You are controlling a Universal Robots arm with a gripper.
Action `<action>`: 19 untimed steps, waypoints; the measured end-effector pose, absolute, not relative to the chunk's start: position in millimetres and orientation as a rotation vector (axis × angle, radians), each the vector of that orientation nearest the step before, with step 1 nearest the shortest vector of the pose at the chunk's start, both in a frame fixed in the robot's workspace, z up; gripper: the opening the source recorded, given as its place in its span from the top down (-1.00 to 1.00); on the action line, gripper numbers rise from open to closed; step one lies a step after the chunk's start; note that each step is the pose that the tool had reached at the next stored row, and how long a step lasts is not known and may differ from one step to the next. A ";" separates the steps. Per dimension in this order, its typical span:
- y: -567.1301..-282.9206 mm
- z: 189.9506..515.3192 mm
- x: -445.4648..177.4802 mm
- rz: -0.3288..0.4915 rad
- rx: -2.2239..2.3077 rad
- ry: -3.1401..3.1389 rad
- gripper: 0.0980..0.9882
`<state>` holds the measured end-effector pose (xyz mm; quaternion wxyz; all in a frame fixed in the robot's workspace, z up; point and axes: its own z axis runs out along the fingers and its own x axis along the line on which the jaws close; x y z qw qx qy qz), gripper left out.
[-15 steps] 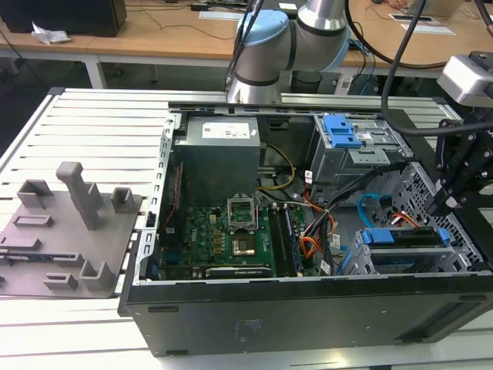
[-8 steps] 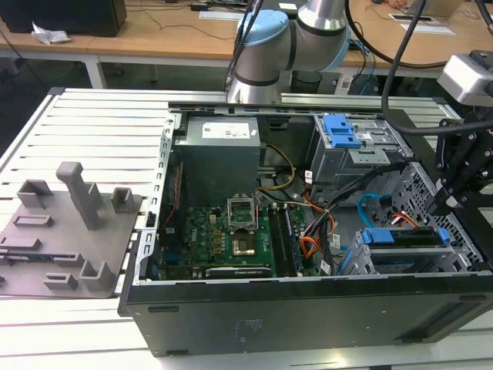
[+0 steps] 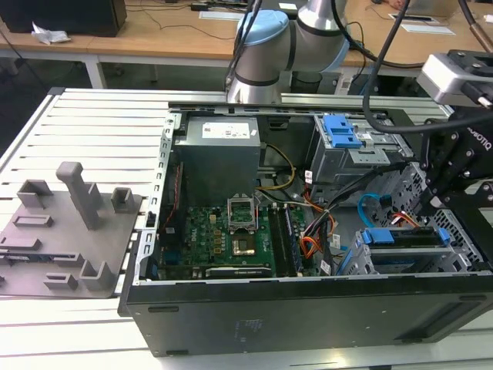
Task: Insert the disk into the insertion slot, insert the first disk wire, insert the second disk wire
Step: 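Insert the first disk wire, then insert the second disk wire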
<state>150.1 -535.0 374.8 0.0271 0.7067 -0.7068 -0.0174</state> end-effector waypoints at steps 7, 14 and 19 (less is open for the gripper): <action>-535.0 374.8 144.7 -0.054 2.183 -2.183 0.98; -535.0 374.8 144.4 -0.054 2.183 -2.183 0.98; -535.0 374.8 144.4 -0.054 2.183 -2.183 0.69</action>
